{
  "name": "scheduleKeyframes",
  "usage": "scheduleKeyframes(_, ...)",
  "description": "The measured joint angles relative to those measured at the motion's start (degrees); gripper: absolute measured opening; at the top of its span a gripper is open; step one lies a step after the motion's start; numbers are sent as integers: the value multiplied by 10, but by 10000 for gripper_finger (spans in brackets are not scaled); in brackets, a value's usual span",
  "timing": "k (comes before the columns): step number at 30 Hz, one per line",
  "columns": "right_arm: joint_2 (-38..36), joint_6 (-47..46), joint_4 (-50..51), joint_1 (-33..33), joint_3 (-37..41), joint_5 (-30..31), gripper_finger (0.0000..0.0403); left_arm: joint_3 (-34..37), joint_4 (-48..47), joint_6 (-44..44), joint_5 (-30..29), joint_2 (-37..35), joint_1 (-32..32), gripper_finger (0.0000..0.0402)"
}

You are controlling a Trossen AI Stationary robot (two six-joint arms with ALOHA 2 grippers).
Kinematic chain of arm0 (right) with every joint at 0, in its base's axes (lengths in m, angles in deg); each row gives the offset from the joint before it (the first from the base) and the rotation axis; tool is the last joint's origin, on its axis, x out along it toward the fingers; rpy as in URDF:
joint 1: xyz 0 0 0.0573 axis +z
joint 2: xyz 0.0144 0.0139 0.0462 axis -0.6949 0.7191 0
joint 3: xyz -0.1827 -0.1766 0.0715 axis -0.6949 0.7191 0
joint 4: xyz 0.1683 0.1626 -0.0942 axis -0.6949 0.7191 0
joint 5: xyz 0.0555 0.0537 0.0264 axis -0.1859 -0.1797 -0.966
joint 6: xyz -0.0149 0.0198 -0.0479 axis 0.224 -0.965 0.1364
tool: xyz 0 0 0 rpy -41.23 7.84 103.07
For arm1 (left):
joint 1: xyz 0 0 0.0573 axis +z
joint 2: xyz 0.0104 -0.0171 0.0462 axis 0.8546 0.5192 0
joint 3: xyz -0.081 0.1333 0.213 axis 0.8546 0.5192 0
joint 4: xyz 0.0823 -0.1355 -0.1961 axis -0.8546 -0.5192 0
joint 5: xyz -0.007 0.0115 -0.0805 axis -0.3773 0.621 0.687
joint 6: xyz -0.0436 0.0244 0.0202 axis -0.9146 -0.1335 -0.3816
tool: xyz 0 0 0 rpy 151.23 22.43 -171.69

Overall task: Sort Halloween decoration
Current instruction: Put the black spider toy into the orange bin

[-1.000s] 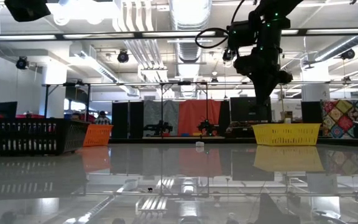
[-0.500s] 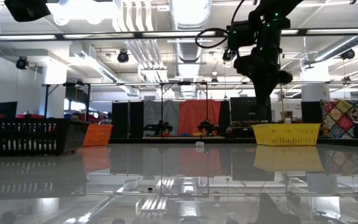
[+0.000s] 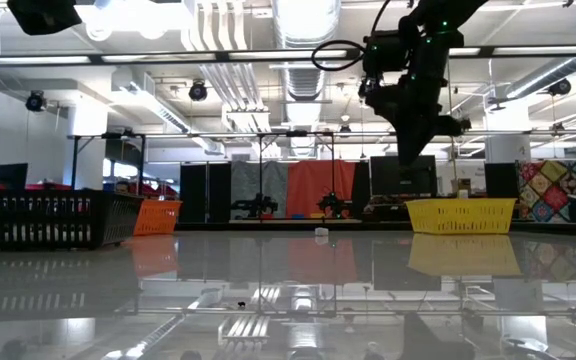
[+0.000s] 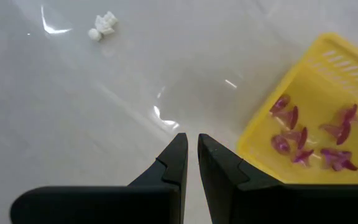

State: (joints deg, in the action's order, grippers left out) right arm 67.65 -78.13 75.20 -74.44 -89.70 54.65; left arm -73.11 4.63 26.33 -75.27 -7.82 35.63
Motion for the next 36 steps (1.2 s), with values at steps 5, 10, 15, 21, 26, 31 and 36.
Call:
scheduleKeyframes(5, 0, -26, 0, -1, 1, -15, 34, 0, 0, 0, 0, 0, 0, 87)
scheduleKeyframes(10, 0, -49, 3, -4, 5, -15, 34, 0, 0, 4, 0, 0, 0, 87)
scheduleKeyframes(15, 0, -52, 3, -4, 5, -14, 34, 0, -5, 4, 0, 0, 0, 87)
scheduleKeyframes(21, 0, -59, 6, -4, 5, -12, 34, 0, -5, 4, 0, 0, 0, 87)
scheduleKeyframes(26, 0, -61, 5, -4, 5, -29, 34, 0, -5, 4, 0, 0, 0, 87)
scheduleKeyframes(31, 0, -71, 5, -4, 8, -30, 34, 0, -5, 4, 0, 0, 0, 87)
scheduleKeyframes(36, -1, -95, 6, -4, 19, -46, 36, 0, -5, 5, 0, 0, 0, 87)
